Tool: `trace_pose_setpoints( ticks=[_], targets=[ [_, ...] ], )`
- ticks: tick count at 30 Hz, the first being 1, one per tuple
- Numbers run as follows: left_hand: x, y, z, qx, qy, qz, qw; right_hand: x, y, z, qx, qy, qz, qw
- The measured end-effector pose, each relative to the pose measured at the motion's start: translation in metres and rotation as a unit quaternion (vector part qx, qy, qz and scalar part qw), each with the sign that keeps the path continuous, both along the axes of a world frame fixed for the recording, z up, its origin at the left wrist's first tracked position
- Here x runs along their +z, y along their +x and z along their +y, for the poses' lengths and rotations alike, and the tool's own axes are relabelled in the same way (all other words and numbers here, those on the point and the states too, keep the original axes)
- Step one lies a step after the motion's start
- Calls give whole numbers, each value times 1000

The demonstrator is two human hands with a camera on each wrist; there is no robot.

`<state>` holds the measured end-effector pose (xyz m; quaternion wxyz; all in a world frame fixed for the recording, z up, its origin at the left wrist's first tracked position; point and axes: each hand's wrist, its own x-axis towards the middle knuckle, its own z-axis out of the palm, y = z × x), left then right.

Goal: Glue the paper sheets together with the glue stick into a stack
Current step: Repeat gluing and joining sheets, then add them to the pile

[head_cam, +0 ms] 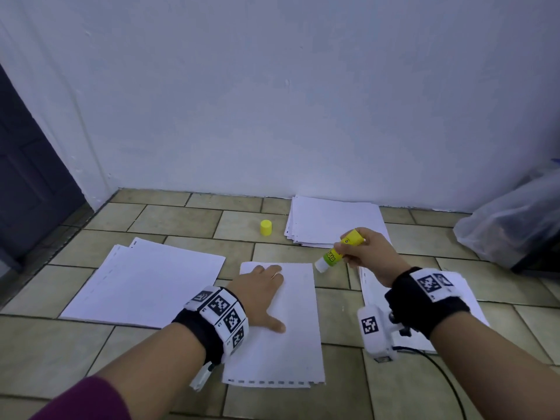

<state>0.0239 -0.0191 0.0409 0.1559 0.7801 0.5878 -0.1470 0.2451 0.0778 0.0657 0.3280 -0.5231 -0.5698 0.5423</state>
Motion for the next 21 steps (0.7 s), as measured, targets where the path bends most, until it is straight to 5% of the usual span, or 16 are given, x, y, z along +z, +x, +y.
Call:
trace_pose_setpoints(
  ticks=[9,21],
  targets=[
    [5,-5,3,6,12,22,1000,-12,-56,-1,57,183,-193,962],
    [10,-6,0,-15,-5,42,999,11,-39,-17,278,196,-370,865]
  ],
)
